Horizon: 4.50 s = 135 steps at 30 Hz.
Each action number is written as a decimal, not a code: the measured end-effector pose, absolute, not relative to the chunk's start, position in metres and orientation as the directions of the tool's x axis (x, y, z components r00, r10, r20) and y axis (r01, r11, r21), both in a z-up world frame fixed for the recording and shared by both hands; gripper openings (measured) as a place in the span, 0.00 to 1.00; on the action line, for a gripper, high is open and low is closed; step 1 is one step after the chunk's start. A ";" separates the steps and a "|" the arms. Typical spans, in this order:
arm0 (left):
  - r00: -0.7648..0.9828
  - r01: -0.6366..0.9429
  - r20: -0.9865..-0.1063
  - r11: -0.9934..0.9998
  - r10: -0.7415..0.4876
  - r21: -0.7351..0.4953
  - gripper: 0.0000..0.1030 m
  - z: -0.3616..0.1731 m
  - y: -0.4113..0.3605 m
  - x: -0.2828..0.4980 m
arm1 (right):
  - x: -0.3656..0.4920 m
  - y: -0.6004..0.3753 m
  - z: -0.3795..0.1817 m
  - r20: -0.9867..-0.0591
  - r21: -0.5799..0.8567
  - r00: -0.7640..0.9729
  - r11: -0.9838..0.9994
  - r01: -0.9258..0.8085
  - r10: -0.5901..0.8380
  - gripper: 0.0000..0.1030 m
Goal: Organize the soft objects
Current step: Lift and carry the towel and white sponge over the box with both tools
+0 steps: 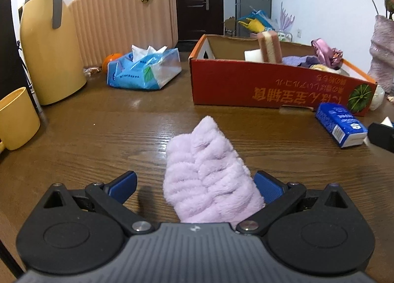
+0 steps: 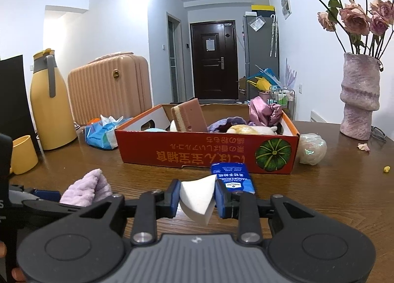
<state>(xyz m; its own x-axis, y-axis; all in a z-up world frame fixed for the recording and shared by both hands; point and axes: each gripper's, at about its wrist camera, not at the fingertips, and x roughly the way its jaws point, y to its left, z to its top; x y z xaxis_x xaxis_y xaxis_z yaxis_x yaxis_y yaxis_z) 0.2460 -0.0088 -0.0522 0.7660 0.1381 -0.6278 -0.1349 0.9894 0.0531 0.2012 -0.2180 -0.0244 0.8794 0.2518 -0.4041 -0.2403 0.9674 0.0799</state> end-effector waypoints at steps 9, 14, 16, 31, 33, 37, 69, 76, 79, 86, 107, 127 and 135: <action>0.757 -0.121 -0.643 0.992 0.119 0.041 0.97 -0.055 -0.009 0.248 | 0.200 -0.223 -0.025 -0.406 0.084 0.882 0.971 -0.224 0.239 0.29; 0.766 -0.088 -0.638 0.996 0.076 0.014 0.77 -0.053 -0.009 0.246 | 0.199 -0.224 -0.025 -0.404 0.085 0.883 0.971 -0.222 0.237 0.29; 0.773 -0.073 -0.630 0.997 0.066 0.015 0.67 -0.052 -0.011 0.244 | 0.199 -0.225 -0.026 -0.403 0.085 0.884 0.972 -0.221 0.236 0.29; 0.804 -0.056 -0.593 0.998 0.047 0.004 0.52 -0.044 -0.010 0.238 | 0.196 -0.228 -0.024 -0.386 0.069 0.899 0.979 -0.194 0.206 0.29; 0.806 -0.056 -0.590 0.998 0.047 0.002 0.52 -0.043 -0.010 0.238 | 0.195 -0.228 -0.024 -0.384 0.068 0.900 0.979 -0.193 0.204 0.29; 0.828 -0.059 -0.559 0.998 0.049 0.000 0.52 -0.037 -0.009 0.233 | 0.194 -0.229 -0.023 -0.376 0.069 0.904 0.979 -0.191 0.203 0.29; 0.930 -0.057 -0.365 0.996 0.031 -0.061 0.52 -0.001 -0.026 0.254 | 0.213 -0.228 -0.012 -0.197 0.058 0.968 0.988 -0.145 0.154 0.29; 0.943 -0.079 -0.331 0.994 0.048 -0.080 0.52 0.007 -0.030 0.269 | 0.229 -0.228 -0.006 -0.168 0.080 0.975 0.988 -0.136 0.148 0.29; 0.946 -0.085 -0.319 0.992 0.052 -0.091 0.52 0.010 -0.031 0.276 | 0.238 -0.228 -0.004 -0.161 0.091 0.976 0.987 -0.132 0.145 0.29; 0.951 -0.102 -0.303 0.987 0.062 -0.120 0.52 0.016 -0.028 0.292 | 0.254 -0.231 0.001 -0.150 0.113 0.979 0.986 -0.123 0.139 0.29; 0.960 -0.101 -0.273 0.983 0.056 -0.153 0.52 0.025 -0.035 0.329 | 0.290 -0.227 0.014 -0.113 0.096 0.985 0.988 -0.122 0.133 0.29; 0.960 -0.124 -0.270 0.980 0.079 -0.156 0.52 0.025 -0.037 0.374 | 0.338 -0.229 0.014 -0.144 0.104 0.982 0.989 -0.109 0.123 0.29; 0.953 -0.140 -0.287 0.978 0.092 -0.152 0.52 0.022 -0.031 0.398 | 0.360 -0.226 0.011 -0.168 0.089 0.979 0.990 -0.105 0.119 0.29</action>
<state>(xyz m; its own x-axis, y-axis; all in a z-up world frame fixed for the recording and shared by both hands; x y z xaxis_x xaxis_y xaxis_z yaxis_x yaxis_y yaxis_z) 0.3979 -0.0315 0.0224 0.9534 0.0918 -0.2875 -0.1400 0.9785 -0.1517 0.3598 -0.2261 0.0111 0.9786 0.1191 -0.1676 -0.1052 0.9904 0.0894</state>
